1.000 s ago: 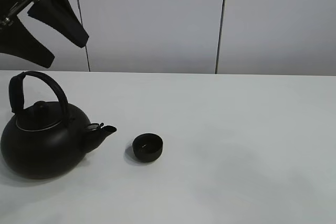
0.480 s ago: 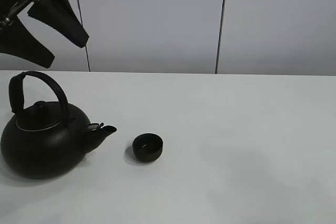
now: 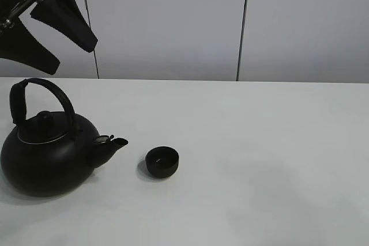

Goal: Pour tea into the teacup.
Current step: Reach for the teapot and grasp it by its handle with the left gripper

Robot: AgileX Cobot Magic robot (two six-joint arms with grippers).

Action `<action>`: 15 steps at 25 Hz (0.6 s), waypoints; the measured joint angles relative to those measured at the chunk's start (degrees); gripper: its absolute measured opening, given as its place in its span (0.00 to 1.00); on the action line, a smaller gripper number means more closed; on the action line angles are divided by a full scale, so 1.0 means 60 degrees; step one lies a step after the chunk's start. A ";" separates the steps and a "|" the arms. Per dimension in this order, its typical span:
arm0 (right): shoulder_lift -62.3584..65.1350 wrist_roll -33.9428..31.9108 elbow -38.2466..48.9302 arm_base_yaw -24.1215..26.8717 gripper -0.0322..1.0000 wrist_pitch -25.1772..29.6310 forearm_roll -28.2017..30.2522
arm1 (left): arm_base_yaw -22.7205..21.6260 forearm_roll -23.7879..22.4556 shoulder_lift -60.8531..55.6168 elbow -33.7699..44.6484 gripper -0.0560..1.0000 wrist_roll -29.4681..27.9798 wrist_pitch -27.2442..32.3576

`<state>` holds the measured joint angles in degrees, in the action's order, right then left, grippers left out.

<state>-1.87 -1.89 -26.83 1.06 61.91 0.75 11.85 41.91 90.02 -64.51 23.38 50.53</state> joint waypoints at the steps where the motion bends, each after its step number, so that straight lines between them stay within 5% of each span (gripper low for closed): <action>1: 0.0000 0.0000 0.0000 0.0000 0.51 0.0000 0.0000 | 0.0000 0.0000 0.0000 0.0000 0.53 0.0000 -0.0019; 15: 0.0000 0.0000 0.0000 0.0000 0.51 0.0000 0.0000 | 0.0000 0.0338 -0.0466 -0.0445 0.53 0.0551 -0.0587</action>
<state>-1.87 -1.89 -26.83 1.06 61.91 0.75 11.85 43.93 87.22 -67.17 26.69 47.01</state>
